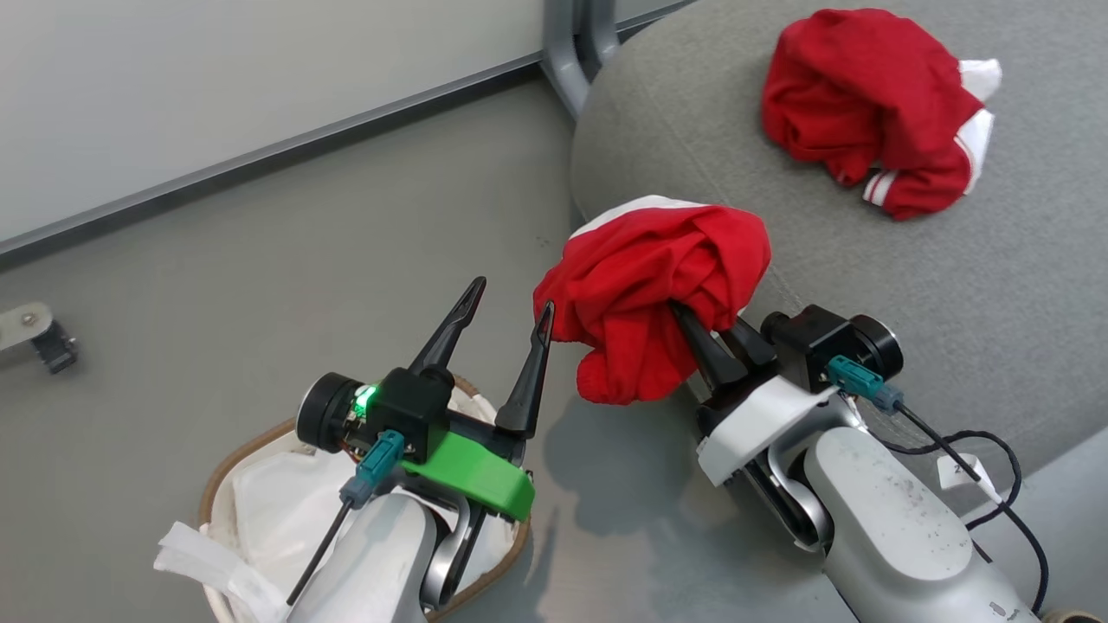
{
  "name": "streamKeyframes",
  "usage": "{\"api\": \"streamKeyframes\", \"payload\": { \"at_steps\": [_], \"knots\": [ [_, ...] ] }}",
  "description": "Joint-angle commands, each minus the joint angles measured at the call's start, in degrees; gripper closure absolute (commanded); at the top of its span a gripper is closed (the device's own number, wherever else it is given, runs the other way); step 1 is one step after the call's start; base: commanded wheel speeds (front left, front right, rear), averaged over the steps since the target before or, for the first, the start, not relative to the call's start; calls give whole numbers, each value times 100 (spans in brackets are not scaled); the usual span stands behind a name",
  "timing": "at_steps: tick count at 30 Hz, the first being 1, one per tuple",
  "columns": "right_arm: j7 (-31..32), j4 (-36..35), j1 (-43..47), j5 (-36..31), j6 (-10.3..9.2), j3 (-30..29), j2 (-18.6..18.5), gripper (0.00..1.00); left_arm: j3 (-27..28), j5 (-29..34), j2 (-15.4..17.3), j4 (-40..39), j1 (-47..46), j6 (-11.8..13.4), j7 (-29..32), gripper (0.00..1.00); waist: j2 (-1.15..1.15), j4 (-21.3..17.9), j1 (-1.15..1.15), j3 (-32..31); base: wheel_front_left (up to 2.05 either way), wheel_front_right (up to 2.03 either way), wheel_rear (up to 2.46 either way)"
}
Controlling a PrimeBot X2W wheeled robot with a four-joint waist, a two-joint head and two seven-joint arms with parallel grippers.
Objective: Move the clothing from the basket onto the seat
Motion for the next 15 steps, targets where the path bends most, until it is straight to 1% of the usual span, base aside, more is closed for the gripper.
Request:
{"api": "streamKeyframes", "payload": {
  "at_steps": [1,7,15],
  "knots": [
    [-12,-54,111,13,-6,-54,-21,100,1,-21,26,26,70,-31,-4,0,0,-603,0,-63,0,0,0],
    [-12,-159,349,6,-6,-278,-107,100,-92,-80,27,56,103,-69,-4,0,0,-964,0,-88,0,0,0],
    [-13,-313,522,-105,-6,-883,-355,100,-268,-68,30,173,-96,-115,-4,0,0,-1021,0,131,0,0,0]
  ]
}}
